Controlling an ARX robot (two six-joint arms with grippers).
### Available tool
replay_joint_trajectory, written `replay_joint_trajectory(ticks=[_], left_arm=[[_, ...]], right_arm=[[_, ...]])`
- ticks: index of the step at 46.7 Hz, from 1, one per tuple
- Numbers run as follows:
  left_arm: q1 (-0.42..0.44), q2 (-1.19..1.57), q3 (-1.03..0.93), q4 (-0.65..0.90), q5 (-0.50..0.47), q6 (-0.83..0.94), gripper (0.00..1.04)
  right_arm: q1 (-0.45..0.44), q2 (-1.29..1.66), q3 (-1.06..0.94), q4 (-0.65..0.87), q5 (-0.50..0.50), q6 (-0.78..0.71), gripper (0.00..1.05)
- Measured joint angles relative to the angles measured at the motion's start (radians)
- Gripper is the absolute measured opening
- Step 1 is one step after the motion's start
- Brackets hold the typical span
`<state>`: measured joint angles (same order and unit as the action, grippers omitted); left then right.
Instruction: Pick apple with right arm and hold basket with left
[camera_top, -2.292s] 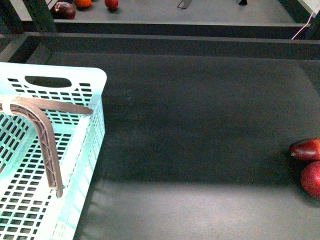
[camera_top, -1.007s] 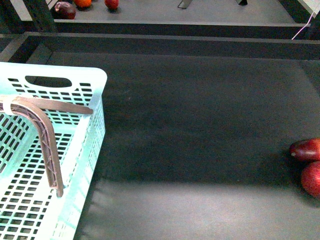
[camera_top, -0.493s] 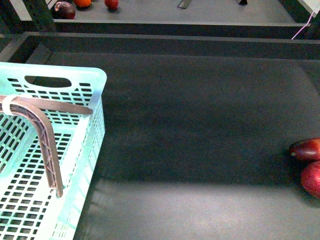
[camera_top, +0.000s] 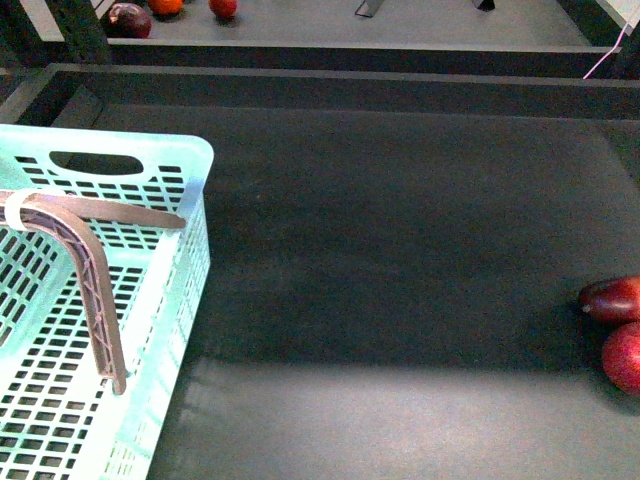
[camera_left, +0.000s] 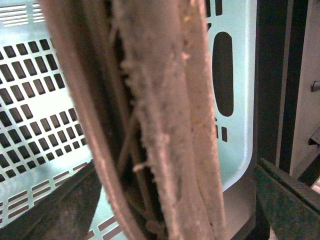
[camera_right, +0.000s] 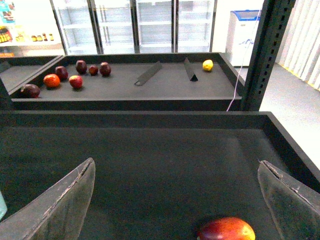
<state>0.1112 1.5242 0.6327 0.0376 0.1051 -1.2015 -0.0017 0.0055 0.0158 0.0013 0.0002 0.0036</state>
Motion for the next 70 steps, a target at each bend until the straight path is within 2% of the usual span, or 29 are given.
replay_joint_trajectory(ticks=[5,7,10,11,18,22,35,40,48,70], left_arm=[[0.0,-0.001,0.0,-0.011,-0.002,0.0,0.62],[-0.002,-0.004,0.0,-0.017,-0.005,0.0,0.5],[-0.003,-0.006,0.0,-0.021,-0.009,0.0,0.39],[-0.003,-0.007,0.0,-0.021,-0.009,0.0,0.39],[-0.014,-0.021,0.002,-0.026,-0.014,-0.009,0.16],[-0.025,-0.032,0.002,-0.032,0.001,-0.071,0.09],[-0.085,-0.119,0.008,-0.1,-0.001,-0.01,0.08],[-0.135,-0.175,0.027,-0.139,0.0,0.031,0.08],[-0.249,-0.212,0.087,-0.187,-0.002,0.058,0.07],[-0.644,-0.176,0.327,-0.247,-0.033,0.032,0.07]], right_arm=[[0.0,0.0,0.0,0.0,0.0,0.0,0.96],[0.0,0.0,0.0,0.0,0.0,0.0,0.96],[0.0,0.0,0.0,0.0,0.0,0.0,0.96],[0.0,0.0,0.0,0.0,0.0,0.0,0.96],[0.0,0.0,0.0,0.0,0.0,0.0,0.96],[0.0,0.0,0.0,0.0,0.0,0.0,0.96],[0.0,0.0,0.0,0.0,0.0,0.0,0.96],[0.0,0.0,0.0,0.0,0.0,0.0,0.96],[0.0,0.0,0.0,0.0,0.0,0.0,0.96],[0.0,0.0,0.0,0.0,0.0,0.0,0.96]])
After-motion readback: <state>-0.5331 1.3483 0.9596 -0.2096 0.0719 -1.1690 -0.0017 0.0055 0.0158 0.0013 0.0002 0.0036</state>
